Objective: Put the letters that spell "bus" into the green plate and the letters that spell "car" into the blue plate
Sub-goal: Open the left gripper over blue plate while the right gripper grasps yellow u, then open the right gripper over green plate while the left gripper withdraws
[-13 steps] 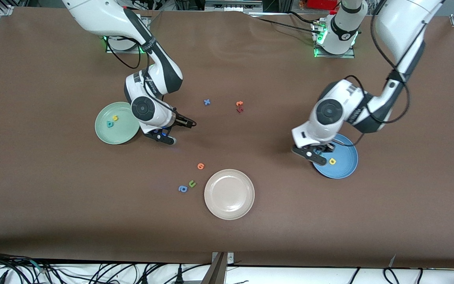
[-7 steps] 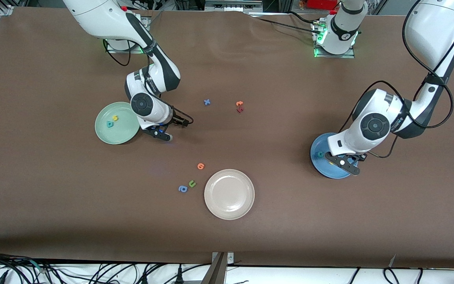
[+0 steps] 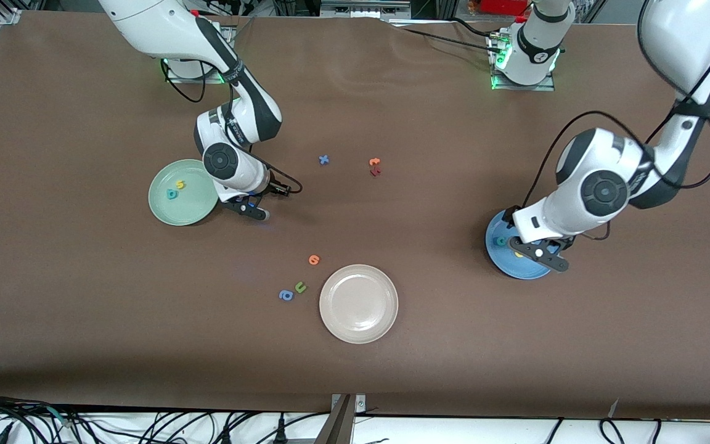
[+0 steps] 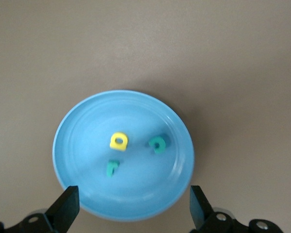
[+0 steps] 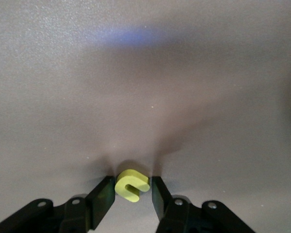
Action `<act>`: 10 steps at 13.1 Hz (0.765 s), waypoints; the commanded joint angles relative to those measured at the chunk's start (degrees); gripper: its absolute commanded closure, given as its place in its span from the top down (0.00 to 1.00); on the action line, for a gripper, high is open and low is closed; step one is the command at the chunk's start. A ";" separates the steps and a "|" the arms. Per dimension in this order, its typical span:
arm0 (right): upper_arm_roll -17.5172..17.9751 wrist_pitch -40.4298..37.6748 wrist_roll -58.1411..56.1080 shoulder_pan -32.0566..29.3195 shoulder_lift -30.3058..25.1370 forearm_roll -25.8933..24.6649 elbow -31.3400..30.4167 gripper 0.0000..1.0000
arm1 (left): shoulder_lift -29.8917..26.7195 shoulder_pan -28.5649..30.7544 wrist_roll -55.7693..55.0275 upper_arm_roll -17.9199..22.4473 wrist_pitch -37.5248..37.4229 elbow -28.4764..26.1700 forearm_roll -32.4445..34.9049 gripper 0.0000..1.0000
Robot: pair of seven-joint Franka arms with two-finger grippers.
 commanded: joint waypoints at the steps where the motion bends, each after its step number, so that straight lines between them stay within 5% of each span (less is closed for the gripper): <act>1: 0.12 1.50 -0.72 -0.19 -0.08 -0.07 -1.76 0.13 | -2.38 -0.12 -4.69 -1.86 -14.17 10.53 -3.57 1.00; 4: 0.12 0.89 -0.45 -0.19 -0.61 -0.07 -1.41 0.10 | -2.38 -0.20 -6.56 -2.13 -28.07 23.11 -6.83 1.00; 7: -3.98 -11.09 -4.38 -0.63 -4.46 -0.24 2.87 0.10 | -4.48 -1.95 -6.21 -0.38 -31.71 26.66 -8.40 1.00; 10: -12.16 -26.76 -16.49 -0.63 -7.72 -0.24 7.11 0.09 | -10.18 -12.30 -5.51 18.12 -31.62 27.02 -14.20 1.00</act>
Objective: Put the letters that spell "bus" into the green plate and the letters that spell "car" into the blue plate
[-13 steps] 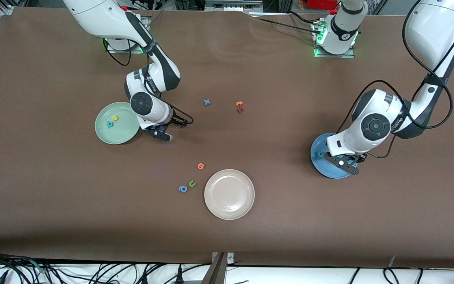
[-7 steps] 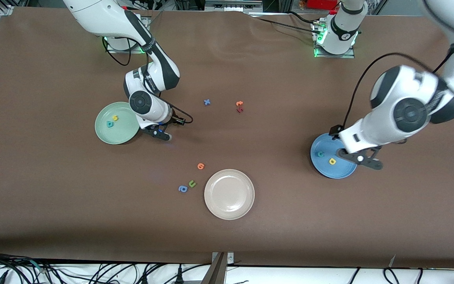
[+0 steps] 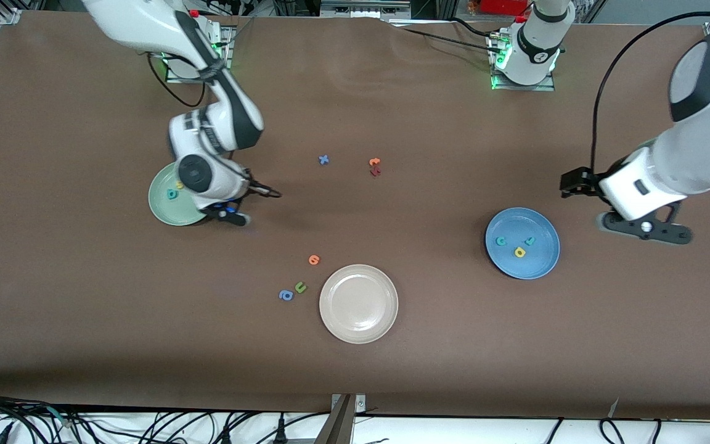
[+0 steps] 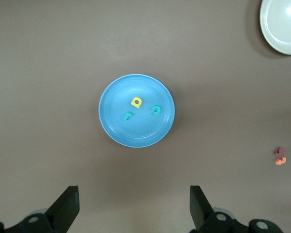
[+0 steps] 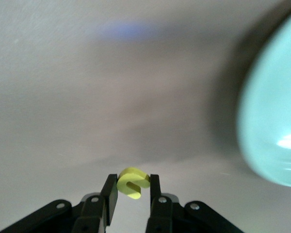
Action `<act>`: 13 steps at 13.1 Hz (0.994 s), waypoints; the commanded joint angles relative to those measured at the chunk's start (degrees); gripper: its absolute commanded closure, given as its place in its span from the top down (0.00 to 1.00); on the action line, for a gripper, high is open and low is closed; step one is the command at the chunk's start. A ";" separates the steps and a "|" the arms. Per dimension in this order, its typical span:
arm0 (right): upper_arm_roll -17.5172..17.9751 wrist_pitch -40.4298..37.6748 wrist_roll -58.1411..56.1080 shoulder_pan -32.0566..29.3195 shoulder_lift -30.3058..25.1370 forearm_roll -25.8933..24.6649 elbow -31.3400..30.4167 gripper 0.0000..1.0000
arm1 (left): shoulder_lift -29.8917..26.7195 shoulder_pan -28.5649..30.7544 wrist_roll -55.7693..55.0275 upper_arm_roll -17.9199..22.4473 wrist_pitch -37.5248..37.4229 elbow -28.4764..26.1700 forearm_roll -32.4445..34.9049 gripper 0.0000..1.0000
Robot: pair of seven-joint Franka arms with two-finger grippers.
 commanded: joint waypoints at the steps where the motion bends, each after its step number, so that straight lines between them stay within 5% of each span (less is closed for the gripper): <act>1: -6.44 -8.66 -11.18 -0.39 -3.53 -0.16 0.37 0.10 | -5.89 -9.90 0.55 13.85 -0.73 -0.38 -5.57 1.00; 4: -11.91 -5.19 -22.00 -0.48 -3.01 0.11 -4.36 0.10 | -11.08 -16.51 0.64 20.46 1.80 -4.75 -5.76 1.00; 8: -12.27 6.16 -24.06 -0.48 -1.79 0.19 -10.27 0.12 | -18.91 -18.37 5.10 23.73 6.21 -15.30 -6.03 1.00; 9: -12.27 6.01 -24.23 -0.48 -1.87 0.19 -9.93 0.35 | -20.40 -18.28 5.29 23.82 7.09 -17.76 -6.12 1.00; 10: -12.36 5.48 -24.23 -0.48 -2.56 0.19 -9.31 0.89 | -21.02 -17.59 5.29 23.73 8.31 -19.35 -6.90 1.00; 11: -13.32 3.47 -24.23 -0.48 -3.88 0.19 -8.00 0.98 | -20.94 -17.58 5.29 23.73 9.02 -19.46 -6.91 1.00; 13: -15.77 -6.07 -24.76 -0.48 -5.73 0.11 -1.70 0.98 | -20.86 -16.36 7.04 23.65 9.20 -19.28 -6.73 1.00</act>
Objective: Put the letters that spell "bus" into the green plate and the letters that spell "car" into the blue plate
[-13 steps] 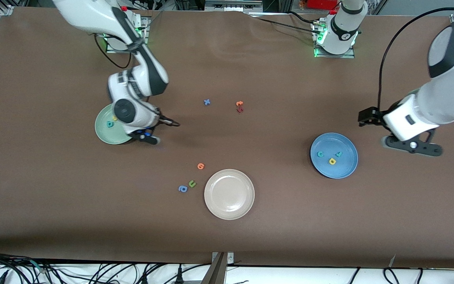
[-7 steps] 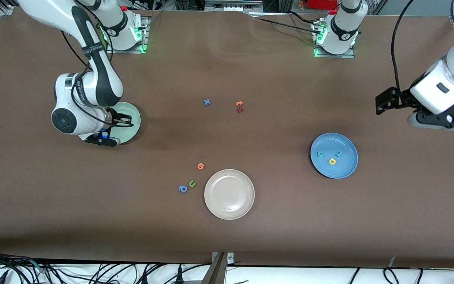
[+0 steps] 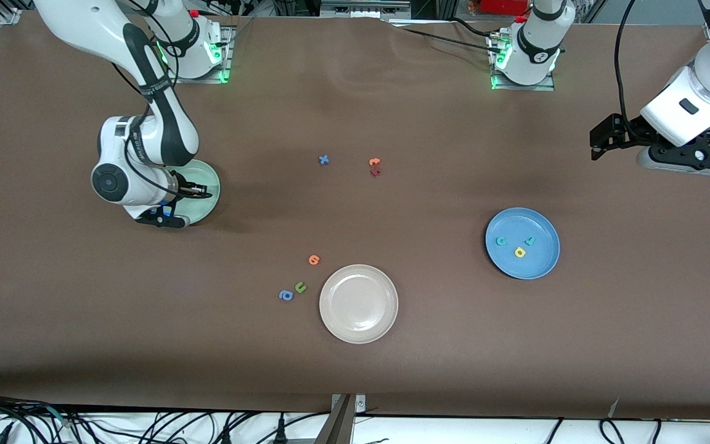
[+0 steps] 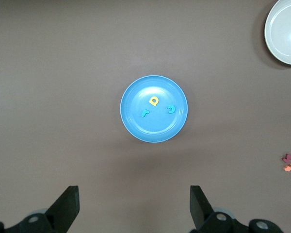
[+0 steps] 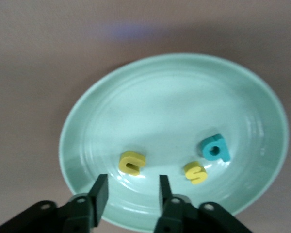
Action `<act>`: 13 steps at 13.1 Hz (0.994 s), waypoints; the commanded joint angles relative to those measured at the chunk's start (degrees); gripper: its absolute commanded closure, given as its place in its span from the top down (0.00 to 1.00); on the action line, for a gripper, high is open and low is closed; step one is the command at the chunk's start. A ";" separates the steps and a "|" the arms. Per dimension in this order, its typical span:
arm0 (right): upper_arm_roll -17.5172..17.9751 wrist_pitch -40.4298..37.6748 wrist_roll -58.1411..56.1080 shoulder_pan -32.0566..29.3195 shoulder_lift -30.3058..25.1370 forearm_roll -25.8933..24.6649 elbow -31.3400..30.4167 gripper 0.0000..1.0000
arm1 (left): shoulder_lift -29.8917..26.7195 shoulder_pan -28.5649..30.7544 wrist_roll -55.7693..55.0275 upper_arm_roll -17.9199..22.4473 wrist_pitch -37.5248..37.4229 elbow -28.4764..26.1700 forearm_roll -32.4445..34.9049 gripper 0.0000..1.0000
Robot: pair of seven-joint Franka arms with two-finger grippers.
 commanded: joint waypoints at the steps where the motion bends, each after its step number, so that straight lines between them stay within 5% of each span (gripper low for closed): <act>1: -4.07 -14.74 -1.60 0.16 -3.65 -0.08 9.33 0.99 | -1.66 1.60 4.63 0.32 1.34 -1.86 -1.62 1.00; 5: -7.25 -29.56 -2.21 0.16 -5.24 -4.02 24.21 0.99 | -1.57 2.12 4.12 -0.38 1.25 -1.42 -1.18 1.00; 13: -8.65 -33.00 -2.21 0.16 -12.10 -6.76 25.29 0.99 | -0.25 1.60 3.86 -0.64 0.55 0.51 -1.09 1.00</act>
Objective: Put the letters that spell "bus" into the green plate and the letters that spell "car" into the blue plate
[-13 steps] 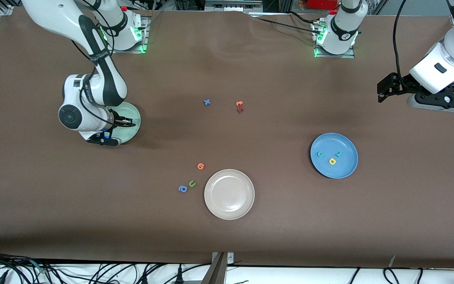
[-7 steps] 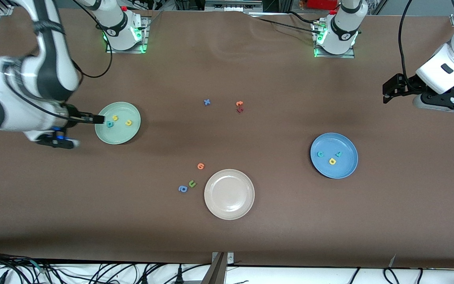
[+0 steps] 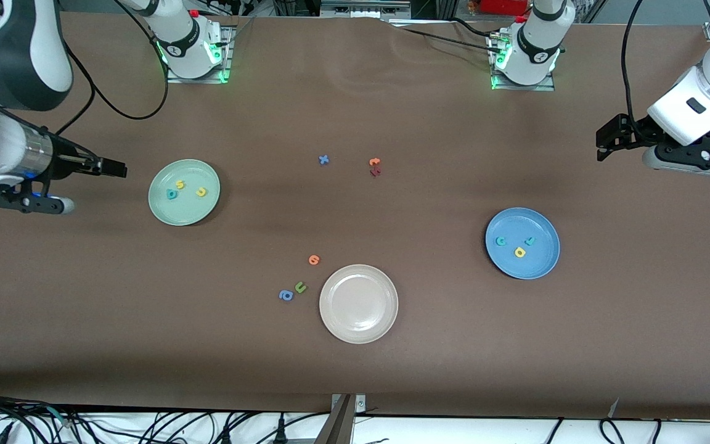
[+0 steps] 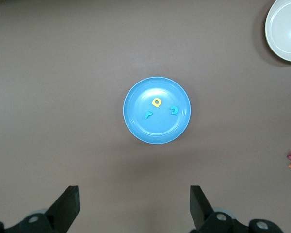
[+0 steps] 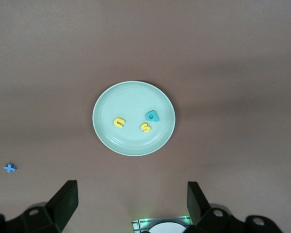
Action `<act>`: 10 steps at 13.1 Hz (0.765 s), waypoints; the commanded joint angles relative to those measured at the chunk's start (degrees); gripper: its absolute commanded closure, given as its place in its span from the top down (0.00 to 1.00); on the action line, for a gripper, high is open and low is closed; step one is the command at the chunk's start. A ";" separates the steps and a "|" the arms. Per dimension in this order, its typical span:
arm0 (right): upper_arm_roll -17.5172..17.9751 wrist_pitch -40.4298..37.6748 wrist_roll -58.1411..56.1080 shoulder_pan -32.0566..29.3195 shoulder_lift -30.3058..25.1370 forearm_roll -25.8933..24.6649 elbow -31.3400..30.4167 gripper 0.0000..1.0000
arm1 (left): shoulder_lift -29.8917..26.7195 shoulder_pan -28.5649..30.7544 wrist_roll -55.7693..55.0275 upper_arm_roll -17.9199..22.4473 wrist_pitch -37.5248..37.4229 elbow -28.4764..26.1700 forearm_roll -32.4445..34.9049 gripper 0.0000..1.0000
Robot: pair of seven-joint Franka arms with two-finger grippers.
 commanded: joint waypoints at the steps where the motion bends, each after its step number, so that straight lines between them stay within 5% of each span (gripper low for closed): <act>1: -0.89 -0.99 -0.48 0.19 -0.89 -0.69 -0.25 0.99 | -0.05 0.37 1.29 -0.32 -0.09 0.74 -1.18 1.00; 10: -0.63 -0.55 -0.48 0.28 -0.28 -0.60 -0.17 0.99 | -0.05 0.19 0.76 -0.32 -0.09 0.83 -1.09 1.00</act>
